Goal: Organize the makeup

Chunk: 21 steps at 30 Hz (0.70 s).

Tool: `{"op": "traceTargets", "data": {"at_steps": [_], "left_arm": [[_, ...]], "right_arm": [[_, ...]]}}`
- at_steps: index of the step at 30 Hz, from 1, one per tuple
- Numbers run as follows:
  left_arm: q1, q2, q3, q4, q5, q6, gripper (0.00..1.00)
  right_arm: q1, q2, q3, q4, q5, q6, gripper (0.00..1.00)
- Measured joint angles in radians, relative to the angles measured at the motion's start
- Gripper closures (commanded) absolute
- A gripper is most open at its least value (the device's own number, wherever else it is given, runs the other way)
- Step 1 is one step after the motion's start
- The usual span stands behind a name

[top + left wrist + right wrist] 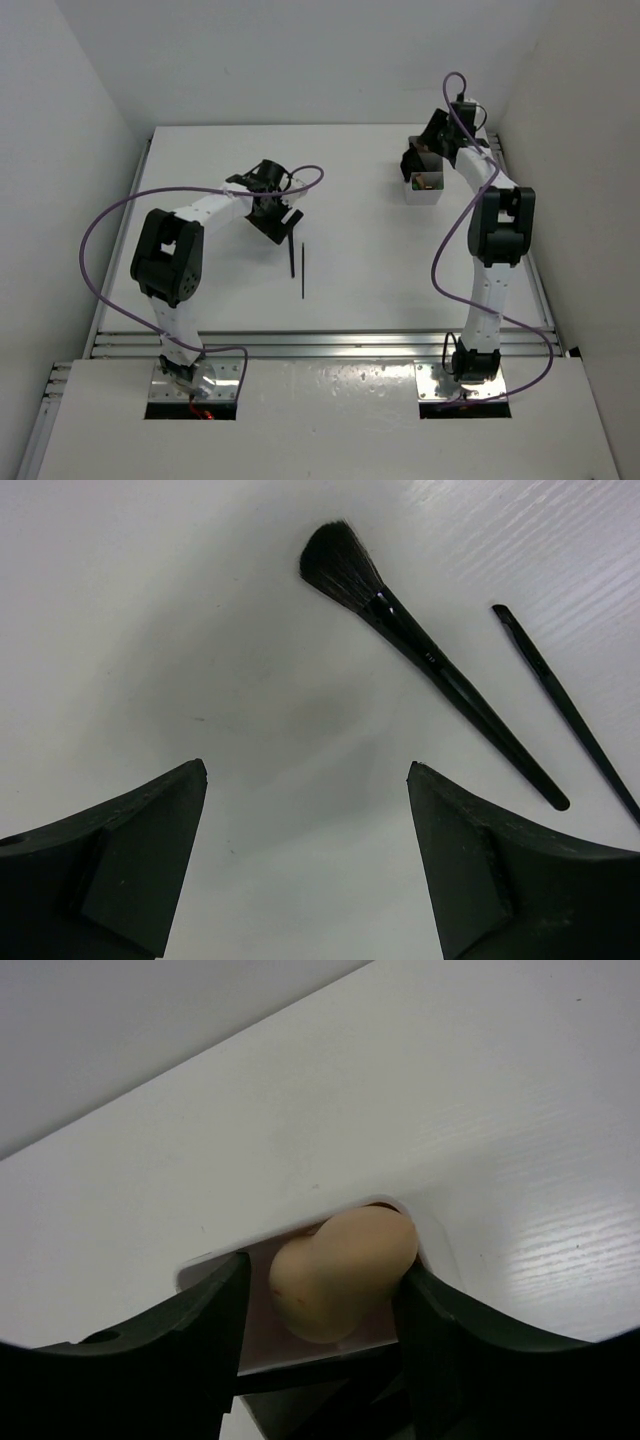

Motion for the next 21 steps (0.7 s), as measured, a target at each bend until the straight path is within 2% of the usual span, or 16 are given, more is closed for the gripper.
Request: {"op": "traceTargets", "data": {"at_steps": [3, 10, 13, 21], "left_arm": [[0.001, 0.0, -0.006, -0.001, 0.005, -0.006, 0.13], [0.001, 0.0, -0.008, 0.007, 0.011, -0.02, 0.13], [-0.001, 0.0, -0.008, 0.013, 0.016, -0.021, 0.13], [-0.007, 0.0, -0.01, 0.024, 0.022, -0.022, 0.13]], "right_arm": [[0.01, 0.0, 0.0, 0.006, 0.001, -0.028, 0.37], [0.024, -0.052, -0.05, -0.006, 0.002, -0.089, 0.37], [0.026, -0.095, -0.078, -0.034, 0.002, -0.098, 0.44], [0.031, -0.201, -0.144, -0.061, 0.0, -0.104, 0.43]]}}
